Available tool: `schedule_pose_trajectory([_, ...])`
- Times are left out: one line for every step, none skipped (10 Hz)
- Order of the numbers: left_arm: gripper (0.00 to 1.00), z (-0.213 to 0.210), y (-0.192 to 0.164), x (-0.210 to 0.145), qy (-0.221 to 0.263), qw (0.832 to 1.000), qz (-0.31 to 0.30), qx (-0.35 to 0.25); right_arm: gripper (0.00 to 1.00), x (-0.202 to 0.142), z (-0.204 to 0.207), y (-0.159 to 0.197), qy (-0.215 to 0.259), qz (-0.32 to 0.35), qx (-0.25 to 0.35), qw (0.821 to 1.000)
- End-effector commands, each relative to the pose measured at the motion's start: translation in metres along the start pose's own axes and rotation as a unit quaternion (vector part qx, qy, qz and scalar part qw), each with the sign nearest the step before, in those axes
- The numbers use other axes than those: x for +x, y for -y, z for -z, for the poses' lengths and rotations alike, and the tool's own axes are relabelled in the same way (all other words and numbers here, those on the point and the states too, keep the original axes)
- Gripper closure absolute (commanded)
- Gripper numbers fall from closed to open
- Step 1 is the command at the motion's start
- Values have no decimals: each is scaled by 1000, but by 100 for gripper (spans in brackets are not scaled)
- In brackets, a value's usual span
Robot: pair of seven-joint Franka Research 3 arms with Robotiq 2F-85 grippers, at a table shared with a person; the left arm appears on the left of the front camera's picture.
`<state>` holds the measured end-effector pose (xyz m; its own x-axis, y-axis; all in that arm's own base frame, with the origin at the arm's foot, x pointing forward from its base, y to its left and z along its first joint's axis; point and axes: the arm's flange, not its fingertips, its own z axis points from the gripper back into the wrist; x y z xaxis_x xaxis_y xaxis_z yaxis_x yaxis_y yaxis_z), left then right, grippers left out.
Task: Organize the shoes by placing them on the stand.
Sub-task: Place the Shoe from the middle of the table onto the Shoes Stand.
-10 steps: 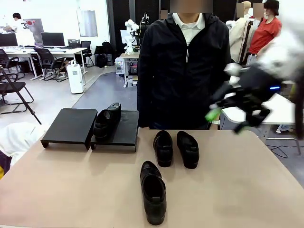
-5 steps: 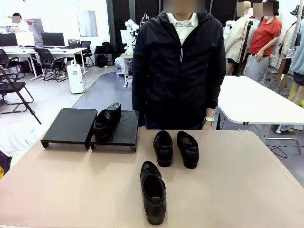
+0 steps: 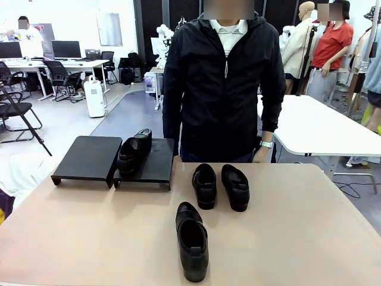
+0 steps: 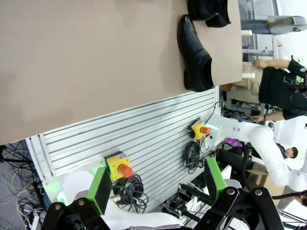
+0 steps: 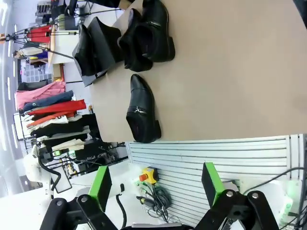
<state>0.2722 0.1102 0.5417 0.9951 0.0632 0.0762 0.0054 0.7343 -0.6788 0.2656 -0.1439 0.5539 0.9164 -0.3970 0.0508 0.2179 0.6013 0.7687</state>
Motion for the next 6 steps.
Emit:
schedule_pose_trajectory([0,-1,2,-1,-1,1000,-4,-6,0,0,-3,3,3,-2,13,1000])
schedule_pose_trajectory([0,-1,2,-1,-1,1000,-4,-6,0,0,-3,3,3,-2,13,1000])
schedule_pose_trajectory([0,-1,2,-1,-1,1000,-4,-6,0,0,-3,3,3,-2,13,1000])
schedule_pose_trajectory([0,-1,2,-1,-1,1000,-4,-6,0,0,-3,3,3,-2,13,1000])
schedule_pose_trajectory([0,-1,2,-1,-1,1000,-4,-6,0,0,-3,3,3,-2,13,1000])
schedule_pose_trajectory([0,-1,2,-1,-1,1000,-4,-6,0,0,-3,3,3,-2,13,1000])
